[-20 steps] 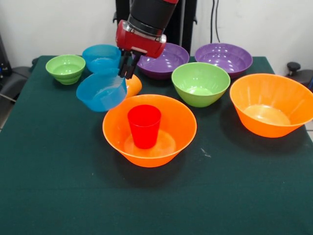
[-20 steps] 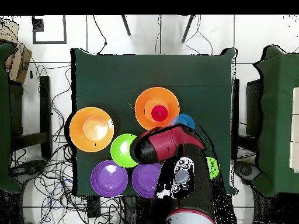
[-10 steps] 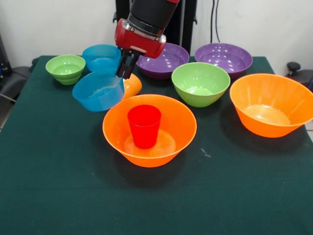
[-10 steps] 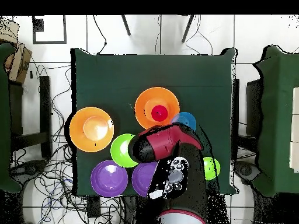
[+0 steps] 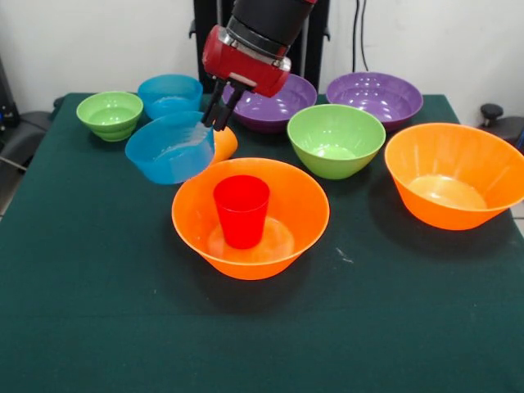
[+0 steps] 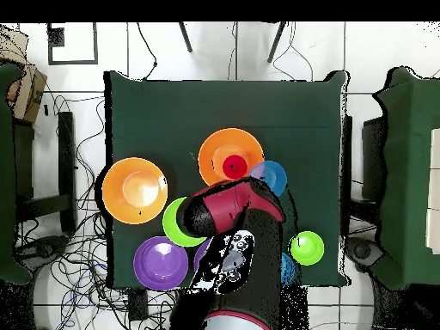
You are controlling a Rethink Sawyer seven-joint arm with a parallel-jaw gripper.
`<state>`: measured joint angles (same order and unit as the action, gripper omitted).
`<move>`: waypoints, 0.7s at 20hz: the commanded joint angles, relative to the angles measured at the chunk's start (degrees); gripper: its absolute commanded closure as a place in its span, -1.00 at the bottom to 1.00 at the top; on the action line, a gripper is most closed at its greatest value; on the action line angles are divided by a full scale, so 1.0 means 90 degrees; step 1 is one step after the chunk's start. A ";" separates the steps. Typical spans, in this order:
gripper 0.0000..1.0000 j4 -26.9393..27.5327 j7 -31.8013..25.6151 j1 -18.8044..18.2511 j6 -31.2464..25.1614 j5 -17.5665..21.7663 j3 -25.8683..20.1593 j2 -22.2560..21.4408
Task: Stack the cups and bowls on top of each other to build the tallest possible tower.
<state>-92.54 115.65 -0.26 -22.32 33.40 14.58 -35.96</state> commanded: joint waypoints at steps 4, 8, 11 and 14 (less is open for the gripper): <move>1.00 0.0673 0.1323 0.0434 0.0003 -0.0555 0.0007 0.0402; 1.00 0.0753 0.1263 0.0487 0.0025 -0.0693 0.0028 0.0490; 1.00 0.0776 0.1218 0.0495 0.0028 -0.0776 0.0042 0.0514; 1.00 0.0760 0.1274 0.0576 0.0054 -0.0873 0.0115 0.0554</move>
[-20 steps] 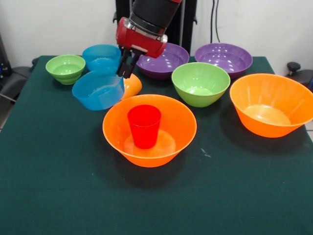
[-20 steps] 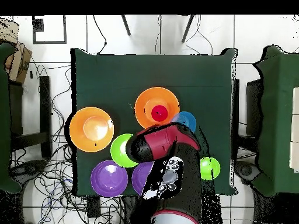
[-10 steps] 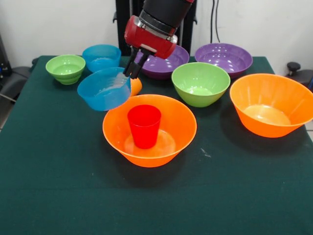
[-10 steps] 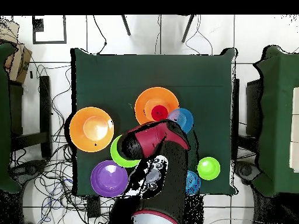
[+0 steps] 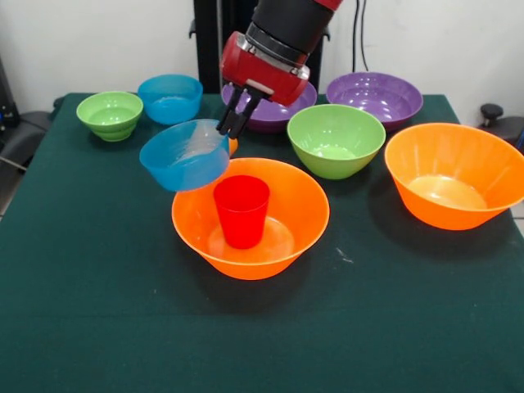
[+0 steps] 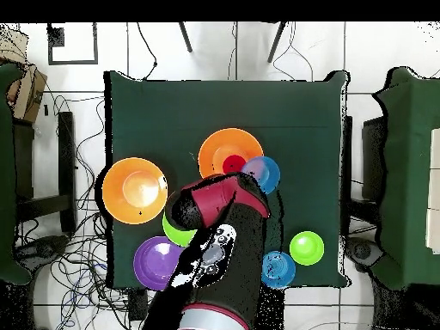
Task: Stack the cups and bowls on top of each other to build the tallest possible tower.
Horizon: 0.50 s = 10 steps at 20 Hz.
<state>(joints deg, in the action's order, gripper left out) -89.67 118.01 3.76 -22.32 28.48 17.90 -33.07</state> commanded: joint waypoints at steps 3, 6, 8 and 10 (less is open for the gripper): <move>1.00 0.0505 0.1026 0.0182 0.0013 -0.0439 -0.0218 0.0300; 1.00 0.0468 0.1024 0.0259 -0.0020 -0.0506 -0.0143 0.0286; 1.00 0.0462 0.1053 0.0331 -0.0044 -0.0570 -0.0081 0.0300; 1.00 0.0465 0.1086 0.0415 -0.0071 -0.0643 -0.0020 0.0326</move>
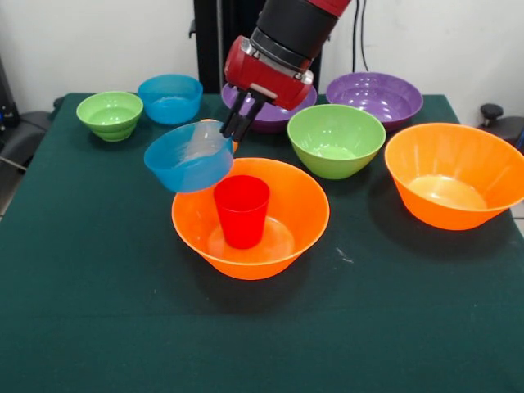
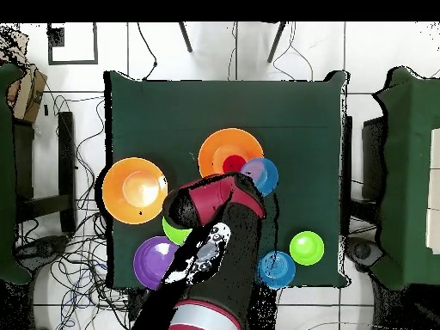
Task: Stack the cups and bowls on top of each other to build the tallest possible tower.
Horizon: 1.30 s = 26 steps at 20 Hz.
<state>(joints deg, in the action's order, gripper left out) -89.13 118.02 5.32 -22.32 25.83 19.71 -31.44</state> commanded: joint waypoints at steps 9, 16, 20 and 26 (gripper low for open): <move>1.00 0.0546 0.1276 0.0614 -0.0226 -0.0786 0.0099 0.0366; 1.00 0.0635 0.1207 0.0731 -0.0092 -0.1047 0.0196 0.0567; 1.00 0.0641 0.1117 0.0727 0.0015 -0.1143 0.0182 0.0639; 1.00 0.0661 0.0928 0.0514 0.0293 -0.1173 0.0053 0.0778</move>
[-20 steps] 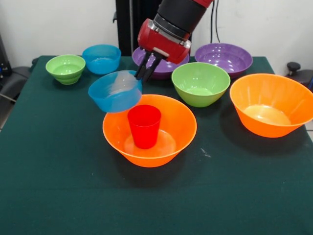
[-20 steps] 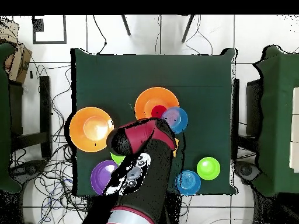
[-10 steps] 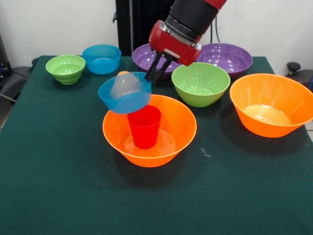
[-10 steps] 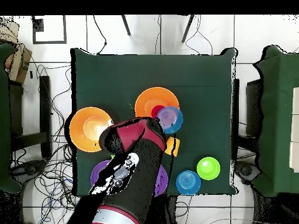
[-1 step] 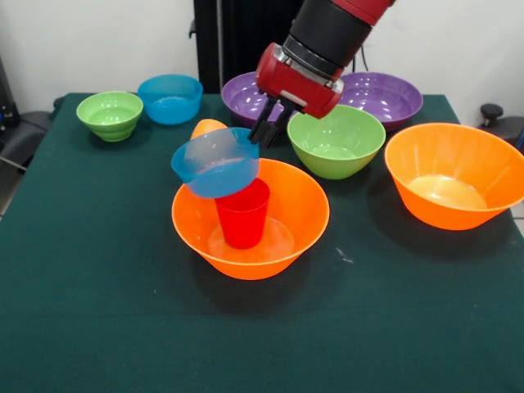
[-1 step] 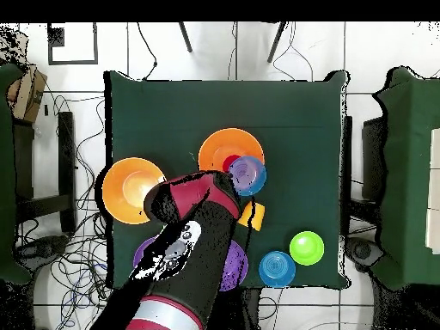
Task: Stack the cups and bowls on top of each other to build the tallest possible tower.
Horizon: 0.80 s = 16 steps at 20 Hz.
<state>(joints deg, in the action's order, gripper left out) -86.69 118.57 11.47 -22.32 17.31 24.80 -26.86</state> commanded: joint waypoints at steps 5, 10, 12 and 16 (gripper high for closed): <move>1.00 0.0360 0.1020 0.0003 0.0310 -0.0318 -0.0359 0.0314; 1.00 0.0309 0.1118 0.0137 0.0270 -0.0449 -0.0258 0.0331; 1.00 0.0379 0.1103 0.0144 0.0227 -0.0497 -0.0236 0.0367; 1.00 0.0339 0.1141 0.0231 0.0231 -0.0574 -0.0163 0.0381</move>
<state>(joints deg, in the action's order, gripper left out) -86.57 118.57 12.56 -22.32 14.45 26.38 -24.65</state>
